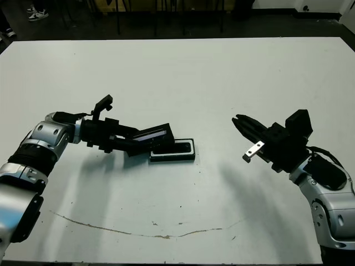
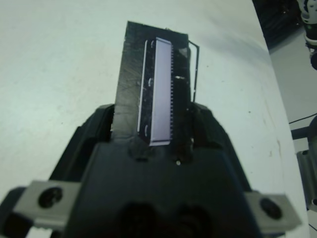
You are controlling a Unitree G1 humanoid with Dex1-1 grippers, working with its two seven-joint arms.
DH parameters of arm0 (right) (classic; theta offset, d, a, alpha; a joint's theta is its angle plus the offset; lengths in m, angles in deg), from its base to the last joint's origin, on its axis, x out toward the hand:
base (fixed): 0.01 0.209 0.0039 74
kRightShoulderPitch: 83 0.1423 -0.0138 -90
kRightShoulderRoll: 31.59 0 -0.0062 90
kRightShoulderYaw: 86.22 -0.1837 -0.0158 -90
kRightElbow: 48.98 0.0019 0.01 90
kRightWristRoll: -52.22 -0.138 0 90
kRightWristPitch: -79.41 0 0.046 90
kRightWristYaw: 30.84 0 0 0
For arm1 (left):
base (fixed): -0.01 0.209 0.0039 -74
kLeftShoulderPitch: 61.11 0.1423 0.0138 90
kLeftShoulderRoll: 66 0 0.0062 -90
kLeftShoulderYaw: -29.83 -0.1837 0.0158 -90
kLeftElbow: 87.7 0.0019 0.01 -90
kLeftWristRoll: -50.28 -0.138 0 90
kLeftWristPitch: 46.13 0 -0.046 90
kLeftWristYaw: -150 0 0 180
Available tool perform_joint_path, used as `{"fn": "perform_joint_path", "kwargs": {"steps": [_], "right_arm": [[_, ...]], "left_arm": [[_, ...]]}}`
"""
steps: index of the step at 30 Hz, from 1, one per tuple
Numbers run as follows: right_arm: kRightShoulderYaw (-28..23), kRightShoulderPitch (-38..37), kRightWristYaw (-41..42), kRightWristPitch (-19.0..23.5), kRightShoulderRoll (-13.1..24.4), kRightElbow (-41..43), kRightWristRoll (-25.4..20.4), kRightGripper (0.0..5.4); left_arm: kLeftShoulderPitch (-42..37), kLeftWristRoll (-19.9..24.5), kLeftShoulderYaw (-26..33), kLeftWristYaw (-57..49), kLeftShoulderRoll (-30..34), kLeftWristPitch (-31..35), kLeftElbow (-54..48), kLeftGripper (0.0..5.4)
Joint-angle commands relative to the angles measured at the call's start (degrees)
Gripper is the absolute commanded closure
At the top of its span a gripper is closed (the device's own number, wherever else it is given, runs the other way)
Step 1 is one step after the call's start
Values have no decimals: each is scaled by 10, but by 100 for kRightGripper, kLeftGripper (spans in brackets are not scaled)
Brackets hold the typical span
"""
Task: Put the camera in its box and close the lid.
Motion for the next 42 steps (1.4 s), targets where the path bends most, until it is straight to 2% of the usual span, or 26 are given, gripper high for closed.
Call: {"fn": "perform_joint_path", "kwargs": {"steps": [1, 19, 24, 34, 37, 42], "right_arm": [[0, -7, -1, 5, 6, -4, 8, 540], [-1, -10, -4, 10, 8, 6, 11, 540], [-4, -12, -3, 24, 9, 9, 2, 540], [-9, -18, 2, 19, 6, 6, -3, 540], [-8, -20, 1, 19, 8, 11, -1, 540], [-9, -19, 7, 18, 6, 6, -8, 540]], "left_arm": [[9, -10, -3, 1, -10, 5, 9, 264], [44, -20, -34, 40, -42, -36, -44, 264], [50, -31, -49, 36, -56, -45, -46, 264], [67, -85, -101, -46, -75, -60, -75, 264], [71, -93, -110, -69, -82, -77, -77, 264], [52, -92, -119, -73, -103, -53, -51, 264]]}}
